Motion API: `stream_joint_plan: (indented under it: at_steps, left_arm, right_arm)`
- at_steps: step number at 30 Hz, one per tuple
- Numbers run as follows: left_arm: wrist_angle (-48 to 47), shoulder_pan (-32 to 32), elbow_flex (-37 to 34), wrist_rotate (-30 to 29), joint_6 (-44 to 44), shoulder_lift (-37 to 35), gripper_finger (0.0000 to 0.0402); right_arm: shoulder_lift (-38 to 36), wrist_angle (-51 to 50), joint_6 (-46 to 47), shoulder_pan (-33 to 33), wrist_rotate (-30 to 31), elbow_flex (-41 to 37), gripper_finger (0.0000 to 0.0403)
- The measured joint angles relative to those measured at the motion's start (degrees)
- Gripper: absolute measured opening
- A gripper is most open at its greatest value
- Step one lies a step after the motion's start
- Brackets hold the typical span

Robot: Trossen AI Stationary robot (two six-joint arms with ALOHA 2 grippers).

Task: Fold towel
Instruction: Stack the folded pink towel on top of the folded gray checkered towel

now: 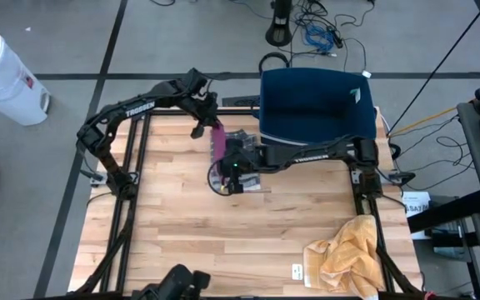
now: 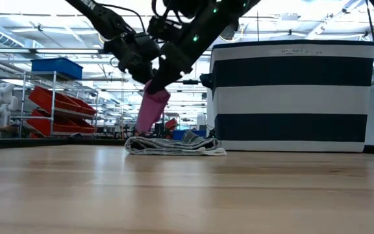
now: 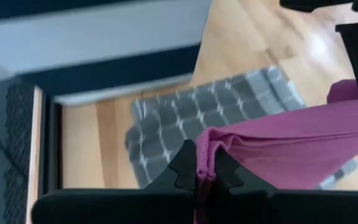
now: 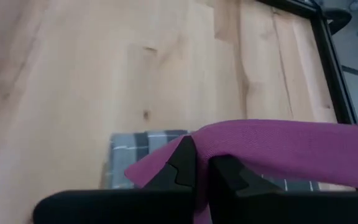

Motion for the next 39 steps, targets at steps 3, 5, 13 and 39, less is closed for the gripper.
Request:
stream_joint_plan:
  at_steps: [3,5,13,39]
  left_arm:
    - [-0.60,0.71,-0.04,-2.11,0.26,0.71,0.0007]
    - [-0.60,0.92,-0.04,-3.21,0.34,2.16,0.0007]
    - [1.65,0.58,-0.04,-3.76,1.37,9.39,0.0007]
    - [21.05,-5.27,0.02,-8.26,-5.35,17.29,0.0032]
  right_arm:
    - [1.91,2.35,-0.15,-0.57,-0.02,0.00,0.0004]
    - [3.02,3.67,-0.13,-0.82,-0.19,0.00,0.0004]
    - [4.35,4.26,1.82,-1.02,0.09,-0.02,0.0004]
    - [4.18,-12.50,10.73,-1.14,7.02,-0.02,0.0106]
